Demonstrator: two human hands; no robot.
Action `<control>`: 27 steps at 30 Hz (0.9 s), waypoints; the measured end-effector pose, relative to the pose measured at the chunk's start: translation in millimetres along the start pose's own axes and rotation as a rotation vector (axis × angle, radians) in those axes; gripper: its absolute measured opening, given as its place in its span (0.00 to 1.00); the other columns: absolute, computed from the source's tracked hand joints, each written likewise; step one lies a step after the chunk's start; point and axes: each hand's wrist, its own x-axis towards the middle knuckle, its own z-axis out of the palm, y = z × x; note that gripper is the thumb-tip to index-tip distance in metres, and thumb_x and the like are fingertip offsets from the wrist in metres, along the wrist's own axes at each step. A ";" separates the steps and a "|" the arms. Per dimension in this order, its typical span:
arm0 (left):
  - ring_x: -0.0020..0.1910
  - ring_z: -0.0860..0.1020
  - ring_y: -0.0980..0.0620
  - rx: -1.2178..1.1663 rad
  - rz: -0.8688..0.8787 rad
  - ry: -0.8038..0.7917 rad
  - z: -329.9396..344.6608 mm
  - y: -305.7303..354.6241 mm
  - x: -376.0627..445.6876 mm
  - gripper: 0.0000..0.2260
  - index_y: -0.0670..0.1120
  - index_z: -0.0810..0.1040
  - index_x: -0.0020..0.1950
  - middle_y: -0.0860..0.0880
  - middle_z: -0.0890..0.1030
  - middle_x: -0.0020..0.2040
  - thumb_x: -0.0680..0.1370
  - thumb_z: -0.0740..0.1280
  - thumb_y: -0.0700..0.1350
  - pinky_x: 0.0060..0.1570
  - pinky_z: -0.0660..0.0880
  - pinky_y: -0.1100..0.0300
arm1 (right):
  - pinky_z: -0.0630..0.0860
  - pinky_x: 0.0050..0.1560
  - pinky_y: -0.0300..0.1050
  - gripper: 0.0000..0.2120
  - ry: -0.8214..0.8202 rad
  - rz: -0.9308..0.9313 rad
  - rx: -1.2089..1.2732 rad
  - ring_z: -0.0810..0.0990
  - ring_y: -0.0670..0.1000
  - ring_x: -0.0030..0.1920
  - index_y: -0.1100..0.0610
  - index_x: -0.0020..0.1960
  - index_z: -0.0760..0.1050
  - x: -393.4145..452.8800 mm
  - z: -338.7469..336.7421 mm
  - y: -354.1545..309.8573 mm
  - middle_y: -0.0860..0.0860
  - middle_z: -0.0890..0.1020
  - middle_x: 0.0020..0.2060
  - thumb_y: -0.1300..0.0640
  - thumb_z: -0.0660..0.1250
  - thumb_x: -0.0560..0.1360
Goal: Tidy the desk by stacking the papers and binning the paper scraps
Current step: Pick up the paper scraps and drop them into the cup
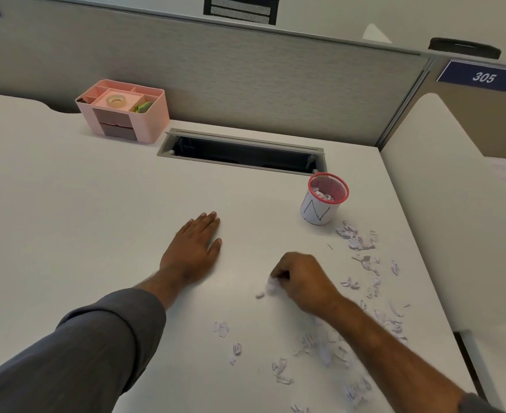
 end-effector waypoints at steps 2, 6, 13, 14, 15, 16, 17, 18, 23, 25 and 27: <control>0.81 0.51 0.57 0.008 -0.001 0.002 0.9 -0.1 0.0 0.25 0.49 0.57 0.81 0.54 0.55 0.82 0.84 0.53 0.53 0.78 0.43 0.62 | 0.72 0.38 0.27 0.08 0.085 0.057 0.053 0.77 0.37 0.32 0.57 0.39 0.84 10.9 -20.6 1.3 0.41 0.81 0.32 0.69 0.71 0.68; 0.80 0.50 0.58 0.009 -0.004 0.010 1.8 -1.1 -0.2 0.26 0.50 0.57 0.82 0.56 0.55 0.82 0.84 0.52 0.54 0.77 0.40 0.64 | 0.72 0.35 0.24 0.08 0.293 0.095 0.134 0.78 0.36 0.29 0.58 0.42 0.85 37.9 -70.7 3.7 0.36 0.79 0.30 0.69 0.72 0.69; 0.80 0.49 0.59 0.012 -0.005 0.010 3.1 -1.7 0.7 0.26 0.50 0.56 0.82 0.56 0.54 0.82 0.84 0.52 0.54 0.77 0.40 0.64 | 0.75 0.47 0.39 0.09 0.579 0.193 0.156 0.79 0.47 0.45 0.60 0.52 0.83 83.7 -128.0 11.6 0.51 0.83 0.47 0.61 0.73 0.73; 0.80 0.49 0.59 0.011 -0.005 0.011 3.4 -1.9 0.6 0.26 0.50 0.56 0.82 0.56 0.53 0.82 0.84 0.52 0.54 0.76 0.40 0.64 | 0.76 0.48 0.42 0.09 0.593 0.208 0.143 0.78 0.49 0.47 0.60 0.53 0.83 89.0 -130.8 13.3 0.53 0.83 0.48 0.62 0.73 0.73; 0.80 0.49 0.59 0.010 -0.005 0.013 3.6 -2.3 0.4 0.26 0.50 0.56 0.82 0.57 0.53 0.82 0.84 0.52 0.54 0.76 0.40 0.64 | 0.76 0.48 0.43 0.09 0.605 0.209 0.133 0.79 0.50 0.47 0.61 0.53 0.83 93.6 -132.7 15.1 0.55 0.84 0.49 0.62 0.73 0.73; 0.80 0.49 0.59 0.009 -0.005 0.013 3.7 -2.5 0.3 0.26 0.50 0.56 0.82 0.57 0.53 0.82 0.84 0.52 0.54 0.76 0.40 0.64 | 0.76 0.48 0.43 0.08 0.612 0.201 0.126 0.79 0.51 0.48 0.62 0.52 0.83 97.2 -133.9 16.6 0.56 0.84 0.50 0.63 0.72 0.73; 0.80 0.49 0.59 0.009 -0.005 0.014 3.7 -2.6 0.4 0.26 0.51 0.56 0.82 0.57 0.53 0.82 0.84 0.52 0.54 0.77 0.40 0.64 | 0.75 0.47 0.43 0.08 0.610 0.200 0.115 0.80 0.52 0.48 0.62 0.52 0.83 100.1 -134.7 18.6 0.57 0.84 0.50 0.64 0.72 0.73; 0.80 0.49 0.59 0.008 -0.005 0.015 3.7 -2.7 0.4 0.26 0.51 0.56 0.82 0.57 0.53 0.82 0.84 0.52 0.54 0.77 0.40 0.64 | 0.75 0.47 0.42 0.09 0.596 0.210 0.094 0.80 0.52 0.48 0.62 0.52 0.83 102.4 -135.2 20.9 0.58 0.84 0.51 0.64 0.73 0.72; 0.80 0.49 0.60 0.018 -0.004 0.017 4.0 -2.5 1.7 0.26 0.51 0.55 0.82 0.57 0.53 0.82 0.84 0.52 0.54 0.76 0.40 0.64 | 0.73 0.46 0.42 0.14 0.494 0.291 -0.040 0.79 0.57 0.55 0.60 0.56 0.82 106.6 -132.5 31.0 0.59 0.82 0.58 0.66 0.73 0.71; 0.80 0.49 0.60 0.022 -0.005 0.017 4.0 -2.7 1.5 0.26 0.51 0.55 0.82 0.57 0.53 0.82 0.84 0.51 0.55 0.76 0.39 0.64 | 0.73 0.46 0.41 0.12 0.532 0.271 -0.038 0.80 0.57 0.55 0.60 0.56 0.82 104.3 -132.1 31.4 0.59 0.82 0.57 0.67 0.70 0.73; 0.80 0.49 0.60 0.022 -0.008 0.016 3.7 -2.8 1.4 0.26 0.51 0.56 0.82 0.57 0.53 0.82 0.84 0.51 0.54 0.77 0.40 0.64 | 0.74 0.46 0.40 0.10 0.579 0.230 -0.023 0.80 0.57 0.53 0.62 0.54 0.82 99.8 -132.8 30.2 0.60 0.83 0.54 0.67 0.68 0.74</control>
